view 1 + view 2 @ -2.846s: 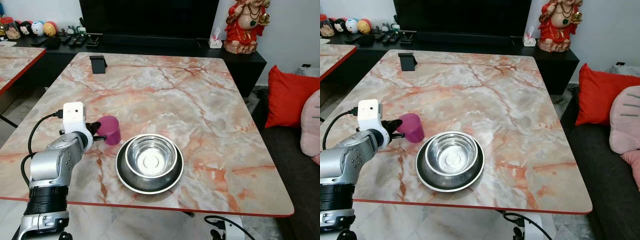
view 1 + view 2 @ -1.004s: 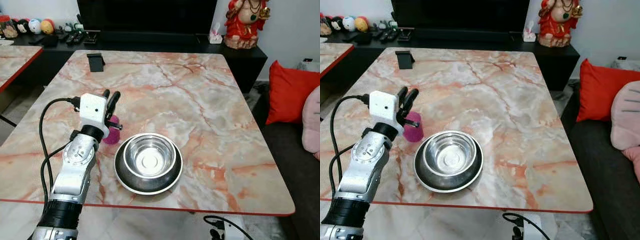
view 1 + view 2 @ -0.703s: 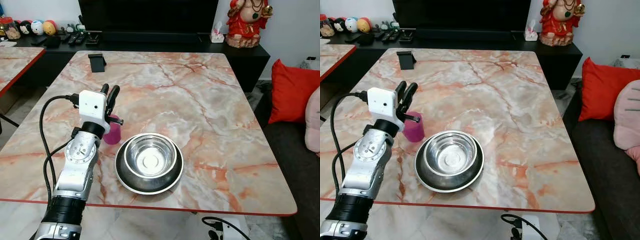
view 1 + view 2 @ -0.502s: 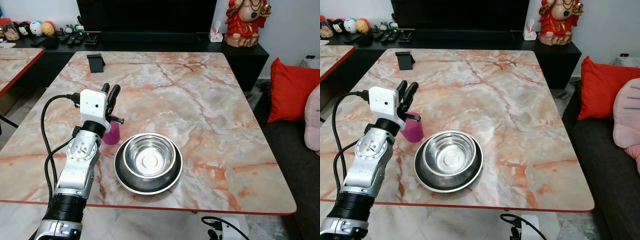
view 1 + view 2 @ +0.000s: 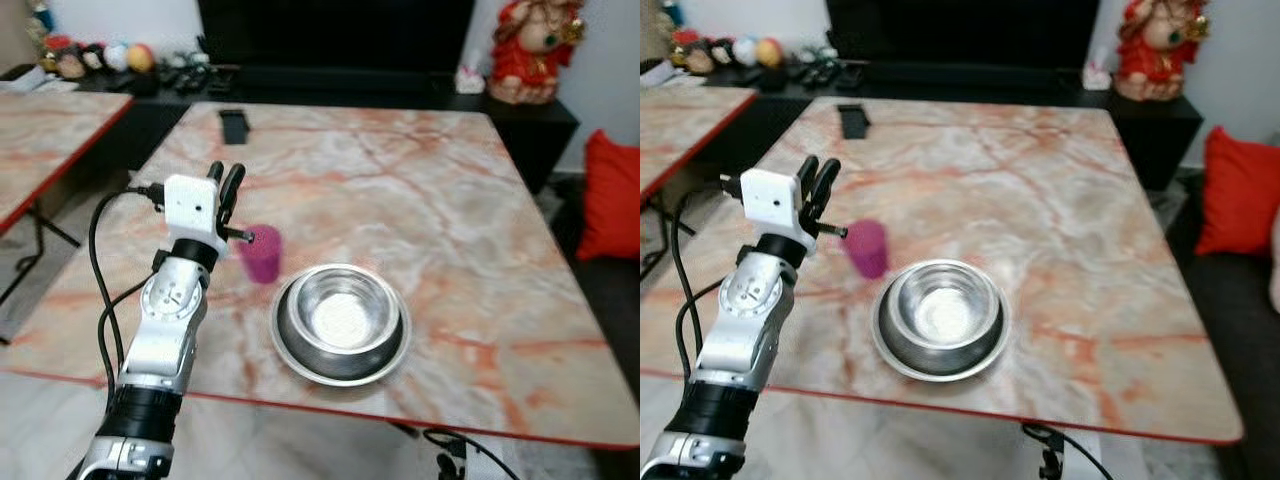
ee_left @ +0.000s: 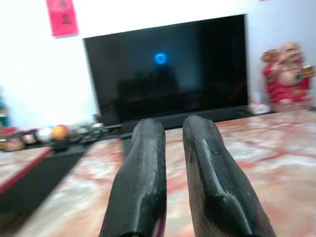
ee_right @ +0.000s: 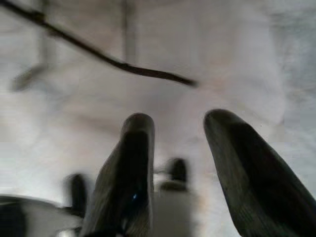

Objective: Setting the table

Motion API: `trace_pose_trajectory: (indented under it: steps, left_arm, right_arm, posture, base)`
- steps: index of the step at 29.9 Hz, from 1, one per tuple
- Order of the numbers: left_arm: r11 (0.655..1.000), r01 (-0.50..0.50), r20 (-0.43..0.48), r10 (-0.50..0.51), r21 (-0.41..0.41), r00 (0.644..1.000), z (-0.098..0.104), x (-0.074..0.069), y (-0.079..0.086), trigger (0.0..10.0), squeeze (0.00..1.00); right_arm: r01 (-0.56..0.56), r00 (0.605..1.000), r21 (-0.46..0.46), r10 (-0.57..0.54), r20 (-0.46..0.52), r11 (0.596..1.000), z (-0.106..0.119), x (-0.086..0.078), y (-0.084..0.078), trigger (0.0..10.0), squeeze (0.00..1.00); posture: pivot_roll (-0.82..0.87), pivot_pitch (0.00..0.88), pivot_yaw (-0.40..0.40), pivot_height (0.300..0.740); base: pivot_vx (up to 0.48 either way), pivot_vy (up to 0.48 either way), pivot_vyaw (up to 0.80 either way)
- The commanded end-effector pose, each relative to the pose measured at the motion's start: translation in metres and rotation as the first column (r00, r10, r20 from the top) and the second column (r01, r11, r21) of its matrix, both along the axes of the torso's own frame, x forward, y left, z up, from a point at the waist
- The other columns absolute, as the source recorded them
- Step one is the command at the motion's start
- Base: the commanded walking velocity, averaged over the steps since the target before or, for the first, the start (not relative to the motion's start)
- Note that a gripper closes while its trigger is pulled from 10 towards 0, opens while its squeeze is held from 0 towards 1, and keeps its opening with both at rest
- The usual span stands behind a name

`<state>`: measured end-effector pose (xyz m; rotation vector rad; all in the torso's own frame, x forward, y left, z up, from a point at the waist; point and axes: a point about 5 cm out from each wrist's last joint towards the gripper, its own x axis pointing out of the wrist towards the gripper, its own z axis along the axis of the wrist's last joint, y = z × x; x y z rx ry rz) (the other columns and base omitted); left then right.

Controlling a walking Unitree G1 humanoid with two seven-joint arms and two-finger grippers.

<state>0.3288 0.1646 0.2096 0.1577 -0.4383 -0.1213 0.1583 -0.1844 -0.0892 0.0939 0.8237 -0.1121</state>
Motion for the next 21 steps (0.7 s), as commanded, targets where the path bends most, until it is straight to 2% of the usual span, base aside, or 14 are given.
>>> trace_pose_trajectory:
  steps: [1,6,13,21]
  left_arm:
    - [1.0,0.013,0.02,-0.013,0.011,1.0,0.004,0.001,-0.006,10.0,0.0]
    - [1.0,0.013,0.028,-0.013,0.009,1.0,0.007,0.001,-0.007,10.0,0.0]
    - [1.0,0.003,0.032,-0.003,0.002,0.999,0.009,0.001,-0.007,10.0,0.0]
    - [1.0,-0.011,0.026,0.011,0.006,1.0,0.006,-0.003,-0.006,10.0,0.0]
  right_arm:
    - [0.017,1.0,-0.005,-0.017,-0.025,1.0,-0.003,-0.008,-0.006,10.0,0.0]
    - [0.01,1.0,-0.002,-0.01,-0.029,1.0,-0.003,-0.007,-0.004,10.0,0.0]
    - [0.004,1.0,0.002,-0.004,-0.012,1.0,0.0,0.003,0.0,10.0,0.0]
    - [0.007,1.0,0.0,-0.007,-0.027,1.0,-0.002,-0.002,0.001,10.0,0.0]
  posture:
    - [0.05,0.0,0.018,0.74]
    - [0.06,0.0,0.016,0.74]
    - [0.06,0.0,0.021,0.74]
    - [0.06,0.0,0.016,0.74]
  base:
    - [0.0,0.401,0.0]
    - [0.0,0.4,0.0]
    - [0.0,0.399,0.0]
    - [0.0,0.401,0.0]
